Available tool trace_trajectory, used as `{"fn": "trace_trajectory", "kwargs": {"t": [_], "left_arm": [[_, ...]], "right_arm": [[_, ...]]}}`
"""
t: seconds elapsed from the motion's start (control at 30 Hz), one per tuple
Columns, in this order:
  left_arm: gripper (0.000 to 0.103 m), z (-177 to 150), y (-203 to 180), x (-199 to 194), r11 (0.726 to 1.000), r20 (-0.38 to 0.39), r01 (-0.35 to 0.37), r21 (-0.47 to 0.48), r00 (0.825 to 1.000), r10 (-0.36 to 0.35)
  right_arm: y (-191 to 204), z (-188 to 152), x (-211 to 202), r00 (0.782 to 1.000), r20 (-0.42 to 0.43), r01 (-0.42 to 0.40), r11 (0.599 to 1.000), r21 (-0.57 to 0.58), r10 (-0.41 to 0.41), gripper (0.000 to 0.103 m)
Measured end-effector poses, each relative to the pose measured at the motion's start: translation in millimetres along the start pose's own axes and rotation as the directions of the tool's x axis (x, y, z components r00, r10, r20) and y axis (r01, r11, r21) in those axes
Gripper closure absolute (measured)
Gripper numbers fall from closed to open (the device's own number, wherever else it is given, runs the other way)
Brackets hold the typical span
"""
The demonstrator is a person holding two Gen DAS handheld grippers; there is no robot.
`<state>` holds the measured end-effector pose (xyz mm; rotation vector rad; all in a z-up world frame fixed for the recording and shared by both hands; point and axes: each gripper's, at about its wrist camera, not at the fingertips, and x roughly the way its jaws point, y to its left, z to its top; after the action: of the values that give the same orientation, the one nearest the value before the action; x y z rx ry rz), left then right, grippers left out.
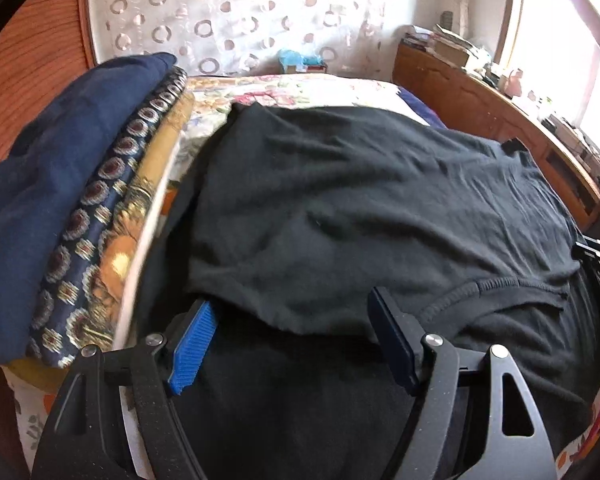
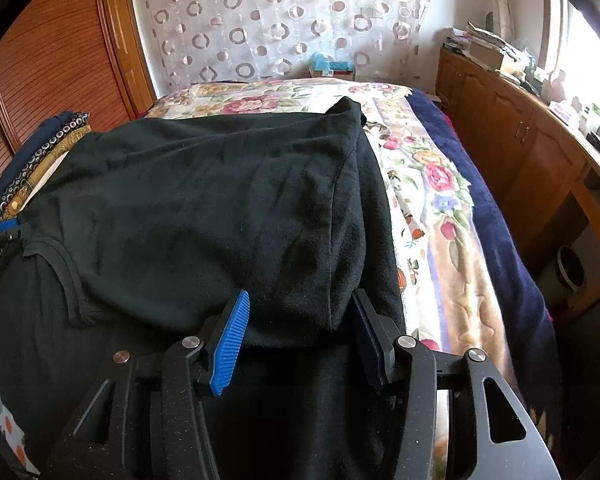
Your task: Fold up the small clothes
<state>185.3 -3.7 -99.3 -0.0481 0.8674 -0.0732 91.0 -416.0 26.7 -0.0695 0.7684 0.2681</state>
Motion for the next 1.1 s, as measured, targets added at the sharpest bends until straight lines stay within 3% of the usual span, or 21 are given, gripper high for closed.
{"fn": "trace_trajectory", "kwargs": {"t": [0.1,0.3,0.37,0.43,0.5,0.6,0.63,0.87,1.1], "left_arm": [[0.027,5,4,0,1.000,0.024,-0.004,-0.016,1.000,0.005],[0.059,7,10,10,0.999,0.002,-0.025,-0.026,1.000,0.025],[0.062,8,13,9,0.999,0.004,-0.035,-0.033,0.999,0.035],[0.062,9,16,7,0.998,0.011,-0.041,-0.036,0.999,0.042],[0.064,9,16,8,0.998,0.008,-0.045,-0.033,0.999,0.046],[0.090,8,17,9,0.999,0.000,-0.042,-0.025,0.999,0.042],[0.093,8,17,7,0.999,0.005,-0.037,-0.022,0.999,0.037],[0.100,7,12,-16,1.000,0.095,-0.017,-0.005,0.995,0.018],[0.100,3,2,-66,1.000,0.216,0.017,-0.001,0.976,-0.017]], "right_arm": [[0,0,0,1.000,0.000,0.002,1.000,-0.002,-0.002,0.050],[7,2,-1,1.000,-0.002,0.014,1.000,-0.016,-0.014,0.050],[8,2,-1,1.000,-0.001,0.012,1.000,-0.020,-0.012,0.052],[8,3,-1,1.000,0.008,0.008,1.000,-0.022,-0.008,0.062],[8,3,-2,1.000,0.018,-0.001,0.999,-0.034,0.002,0.087],[10,3,-4,0.999,0.035,-0.015,0.999,-0.051,0.017,0.094],[10,3,-5,0.999,0.042,-0.018,0.998,-0.054,0.021,0.094],[6,8,-21,0.990,0.140,-0.010,0.999,-0.035,0.015,0.095],[7,13,-49,0.971,0.239,-0.003,0.999,-0.033,0.011,0.096]]}}
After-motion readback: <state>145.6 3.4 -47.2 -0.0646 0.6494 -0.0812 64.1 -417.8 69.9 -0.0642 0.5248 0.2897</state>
